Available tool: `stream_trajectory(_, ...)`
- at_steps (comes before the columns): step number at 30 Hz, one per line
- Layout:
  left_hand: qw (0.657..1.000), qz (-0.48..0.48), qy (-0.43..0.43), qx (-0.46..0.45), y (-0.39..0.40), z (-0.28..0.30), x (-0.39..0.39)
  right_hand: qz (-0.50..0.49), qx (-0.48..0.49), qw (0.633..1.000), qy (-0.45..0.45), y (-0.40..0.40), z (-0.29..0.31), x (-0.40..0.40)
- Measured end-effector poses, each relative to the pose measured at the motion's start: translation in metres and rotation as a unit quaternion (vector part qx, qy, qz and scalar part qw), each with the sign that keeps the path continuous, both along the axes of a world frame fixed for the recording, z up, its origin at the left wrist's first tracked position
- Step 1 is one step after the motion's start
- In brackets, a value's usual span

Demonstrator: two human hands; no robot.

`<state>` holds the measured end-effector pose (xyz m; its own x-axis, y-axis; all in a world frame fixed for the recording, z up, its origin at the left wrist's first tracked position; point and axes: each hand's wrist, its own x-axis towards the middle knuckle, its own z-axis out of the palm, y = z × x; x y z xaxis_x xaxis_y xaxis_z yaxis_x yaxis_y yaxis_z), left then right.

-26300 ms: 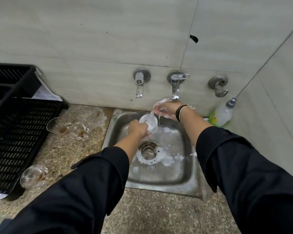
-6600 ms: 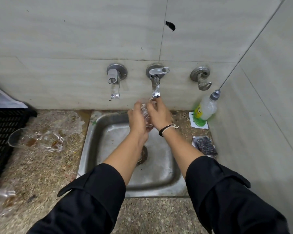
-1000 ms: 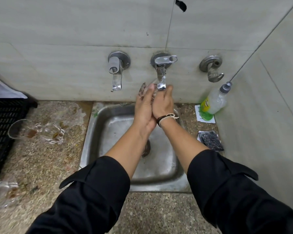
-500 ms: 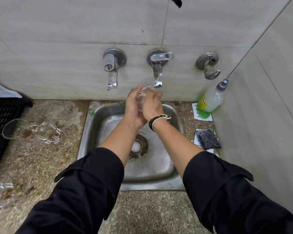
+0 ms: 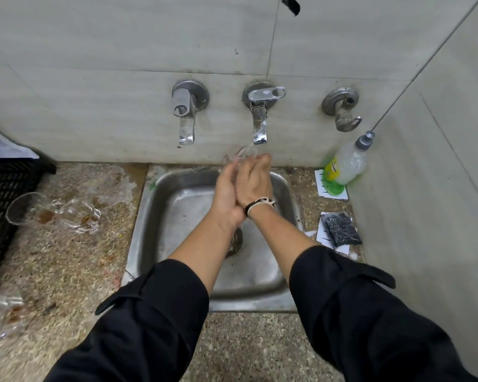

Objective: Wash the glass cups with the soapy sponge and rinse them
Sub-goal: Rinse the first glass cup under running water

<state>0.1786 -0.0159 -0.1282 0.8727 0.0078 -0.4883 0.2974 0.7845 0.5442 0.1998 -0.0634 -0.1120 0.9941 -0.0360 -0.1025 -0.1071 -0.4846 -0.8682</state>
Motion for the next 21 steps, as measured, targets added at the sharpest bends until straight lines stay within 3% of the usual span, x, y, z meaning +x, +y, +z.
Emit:
stream_trajectory(3, 1.0, -0.018, 0.02, 0.014, -0.007, 0.001, -0.003, -0.008, -0.024, 0.999, 0.02, -0.004, -0.004, 0.013)
stream_trajectory(7, 1.0, 0.007, 0.013, 0.025, 0.012, 0.003, 0.005, -0.019, 0.084, 0.995, 0.044, 0.002, -0.004, -0.012)
stream_trajectory(10, 0.993, 0.013, 0.012, 0.115, 0.007, 0.0, 0.003, -0.022, 0.114, 0.99, 0.086, -0.002, 0.001, 0.005)
stream_trajectory(13, 0.983, 0.014, -0.024, 0.181, 0.016, 0.0, -0.001, 0.03, 0.272, 0.935, 0.224, -0.006, -0.001, 0.016)
stream_trajectory(16, 0.977, 0.063, 0.002, 0.204, 0.022, 0.008, 0.001, 0.085, 0.379, 0.893, 0.226, -0.01, -0.007, 0.002)
stream_trajectory(19, 0.974, 0.116, 0.081, 0.176, 0.015, 0.011, 0.005, 0.11, 0.355, 0.908, 0.194, -0.01, -0.017, -0.007)
stream_trajectory(21, 0.98, 0.09, 0.059, 0.169, 0.016, 0.008, 0.004, 0.075, 0.294, 0.942, 0.146, -0.005, -0.013, -0.012)
